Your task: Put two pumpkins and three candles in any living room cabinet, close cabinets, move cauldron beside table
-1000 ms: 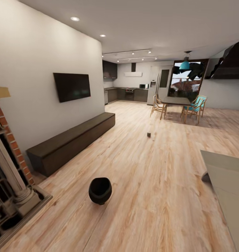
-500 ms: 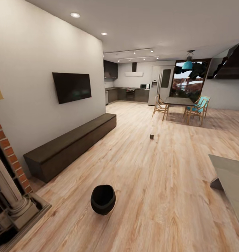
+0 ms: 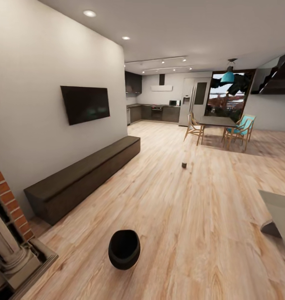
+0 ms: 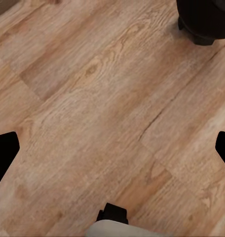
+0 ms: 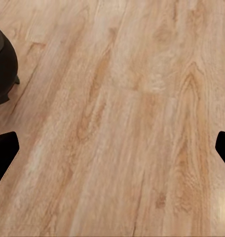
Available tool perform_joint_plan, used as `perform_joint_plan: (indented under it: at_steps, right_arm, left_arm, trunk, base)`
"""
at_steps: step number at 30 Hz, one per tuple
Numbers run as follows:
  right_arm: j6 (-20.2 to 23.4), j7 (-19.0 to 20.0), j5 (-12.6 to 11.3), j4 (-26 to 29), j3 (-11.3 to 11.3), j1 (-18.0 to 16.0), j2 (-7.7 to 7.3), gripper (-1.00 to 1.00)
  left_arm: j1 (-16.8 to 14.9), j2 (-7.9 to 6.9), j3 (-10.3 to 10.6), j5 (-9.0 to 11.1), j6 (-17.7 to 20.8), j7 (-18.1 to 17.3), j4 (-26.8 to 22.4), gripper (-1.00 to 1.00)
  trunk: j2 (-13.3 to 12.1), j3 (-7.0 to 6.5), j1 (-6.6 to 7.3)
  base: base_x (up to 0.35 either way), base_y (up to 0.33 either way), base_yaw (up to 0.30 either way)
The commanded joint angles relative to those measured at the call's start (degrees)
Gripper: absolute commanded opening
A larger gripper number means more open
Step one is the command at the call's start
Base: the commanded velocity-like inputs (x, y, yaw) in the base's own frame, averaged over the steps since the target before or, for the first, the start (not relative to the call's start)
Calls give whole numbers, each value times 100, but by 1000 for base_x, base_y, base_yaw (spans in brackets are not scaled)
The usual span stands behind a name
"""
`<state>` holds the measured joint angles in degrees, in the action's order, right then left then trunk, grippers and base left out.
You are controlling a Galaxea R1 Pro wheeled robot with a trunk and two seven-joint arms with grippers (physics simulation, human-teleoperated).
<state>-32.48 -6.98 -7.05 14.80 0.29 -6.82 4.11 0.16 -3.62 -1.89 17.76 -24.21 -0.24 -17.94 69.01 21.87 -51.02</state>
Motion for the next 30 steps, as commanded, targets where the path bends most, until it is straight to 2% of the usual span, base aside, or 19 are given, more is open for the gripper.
perform_joint_plan:
  at_steps: [1,14,30]
  right_arm:
    - [-21,4,-40,-3,6,-3,1,100]
    - [-34,4,-40,-3,6,-3,2,100]
    - [-49,13,-33,-3,7,-3,-7,100]
  left_arm:
    - [2,2,-14,0,-2,-3,-8,100]
    - [2,4,-9,0,-5,-3,-8,100]
    - [2,10,-5,-9,4,-3,-8,100]
  trunk:
    - [3,5,-3]
    - [3,5,-3]
    - [3,5,-3]
  base:
    - [199,0,159]
    - [71,0,233]
    - [317,0,17]
